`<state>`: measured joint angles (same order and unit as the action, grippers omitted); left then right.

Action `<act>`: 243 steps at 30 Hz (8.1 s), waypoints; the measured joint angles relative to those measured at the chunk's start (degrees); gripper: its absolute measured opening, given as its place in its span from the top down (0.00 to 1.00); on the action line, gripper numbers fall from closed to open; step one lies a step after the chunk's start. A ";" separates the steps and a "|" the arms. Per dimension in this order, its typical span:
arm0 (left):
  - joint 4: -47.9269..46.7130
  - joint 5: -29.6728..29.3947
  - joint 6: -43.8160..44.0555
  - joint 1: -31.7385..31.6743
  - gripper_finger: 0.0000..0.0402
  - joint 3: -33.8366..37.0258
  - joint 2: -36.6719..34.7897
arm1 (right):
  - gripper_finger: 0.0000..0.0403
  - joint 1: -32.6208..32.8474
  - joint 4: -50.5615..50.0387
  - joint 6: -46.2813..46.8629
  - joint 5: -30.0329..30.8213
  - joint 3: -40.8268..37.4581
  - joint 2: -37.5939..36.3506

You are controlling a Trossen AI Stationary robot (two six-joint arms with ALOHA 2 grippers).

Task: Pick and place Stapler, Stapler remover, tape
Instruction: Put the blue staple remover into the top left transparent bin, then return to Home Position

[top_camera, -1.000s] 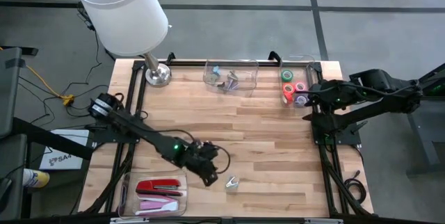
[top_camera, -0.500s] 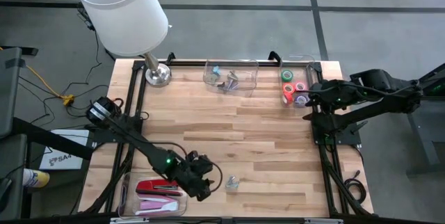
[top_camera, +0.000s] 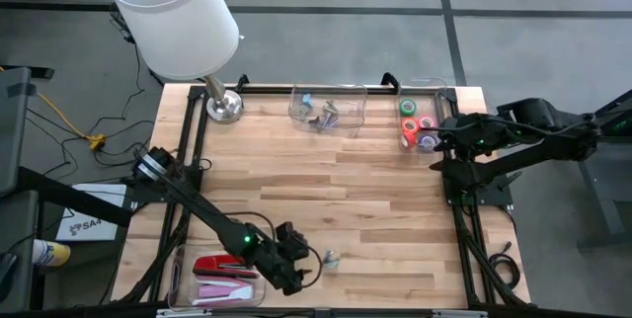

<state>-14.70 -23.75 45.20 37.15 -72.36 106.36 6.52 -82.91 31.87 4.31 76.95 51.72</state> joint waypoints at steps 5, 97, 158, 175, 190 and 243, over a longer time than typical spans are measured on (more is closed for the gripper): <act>4.11 0.57 0.01 0.00 0.21 -0.08 3.79 | 0.34 0.00 0.00 0.25 -0.01 0.00 0.02; 19.47 -1.98 -19.26 -4.15 0.75 -5.73 19.44 | 0.34 0.00 0.33 -0.37 -0.01 0.00 0.02; -11.71 8.02 17.26 -60.40 0.74 -14.10 3.41 | 0.34 -0.02 -0.16 -3.36 18.36 0.00 0.02; -11.95 18.34 17.23 -62.66 0.60 -14.05 3.41 | 0.34 -0.01 -0.02 -3.32 19.35 0.00 0.02; -9.03 20.01 16.18 -62.69 0.27 -14.05 3.41 | 0.34 -0.02 -0.02 -3.42 19.32 0.00 0.02; -1.17 -0.53 -13.31 -38.18 0.26 12.06 -38.27 | 0.34 6.75 23.03 4.56 22.43 -21.26 -24.76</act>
<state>-15.87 -24.28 31.89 -1.03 -60.30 68.10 13.28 -59.89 36.44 26.73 55.69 26.96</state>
